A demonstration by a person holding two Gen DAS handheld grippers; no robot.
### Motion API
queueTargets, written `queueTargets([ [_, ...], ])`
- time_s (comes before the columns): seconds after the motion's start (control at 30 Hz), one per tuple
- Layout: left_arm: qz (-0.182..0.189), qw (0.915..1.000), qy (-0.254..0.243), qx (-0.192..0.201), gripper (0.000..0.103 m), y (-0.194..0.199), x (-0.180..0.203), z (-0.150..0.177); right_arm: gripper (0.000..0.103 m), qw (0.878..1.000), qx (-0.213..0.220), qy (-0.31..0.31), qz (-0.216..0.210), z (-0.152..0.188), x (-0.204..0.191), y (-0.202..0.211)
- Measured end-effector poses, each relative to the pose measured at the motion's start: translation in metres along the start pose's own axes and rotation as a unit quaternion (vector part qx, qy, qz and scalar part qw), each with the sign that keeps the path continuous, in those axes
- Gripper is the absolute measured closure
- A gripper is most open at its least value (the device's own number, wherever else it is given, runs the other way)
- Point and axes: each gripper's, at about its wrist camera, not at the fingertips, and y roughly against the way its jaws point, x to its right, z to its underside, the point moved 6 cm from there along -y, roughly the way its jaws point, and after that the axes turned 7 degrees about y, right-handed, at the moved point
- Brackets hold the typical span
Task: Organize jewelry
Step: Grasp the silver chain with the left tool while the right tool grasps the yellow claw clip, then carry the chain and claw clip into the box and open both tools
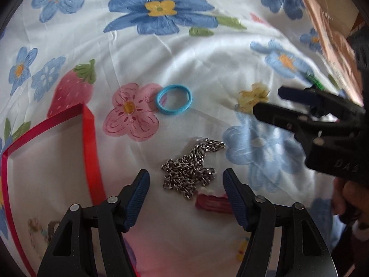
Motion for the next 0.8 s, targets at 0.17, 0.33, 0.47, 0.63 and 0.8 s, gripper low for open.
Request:
queueTargets([
  [0.17, 0.000, 0.9998, -0.021, -0.002, 0.077, -0.010, 0.008, -0.002, 0.037, 1.000, -0.010, 0.008, 0.001, -0.003, 0.001, -0.011],
  [0.33, 0.018, 0.9995, -0.025, 0.002, 0.089, -0.009, 0.011, -0.004, 0.070, 1.000, -0.016, 0.015, 0.014, -0.003, 0.000, -0.017],
  [0.47, 0.054, 0.9983, -0.006, 0.023, 0.095, 0.006, 0.004, -0.003, 0.070, 1.000, -0.005, 0.003, 0.011, -0.003, -0.002, -0.006],
  [0.63, 0.076, 0.9957, 0.010, 0.051, 0.095, 0.034, -0.004, 0.005, 0.070, 1.000, 0.017, -0.016, -0.005, 0.002, -0.009, 0.017],
  [0.8, 0.094, 0.9916, 0.026, 0.086, 0.095, 0.073, -0.014, 0.013, 0.070, 0.998, 0.038, -0.039, -0.025, 0.006, -0.018, 0.040],
])
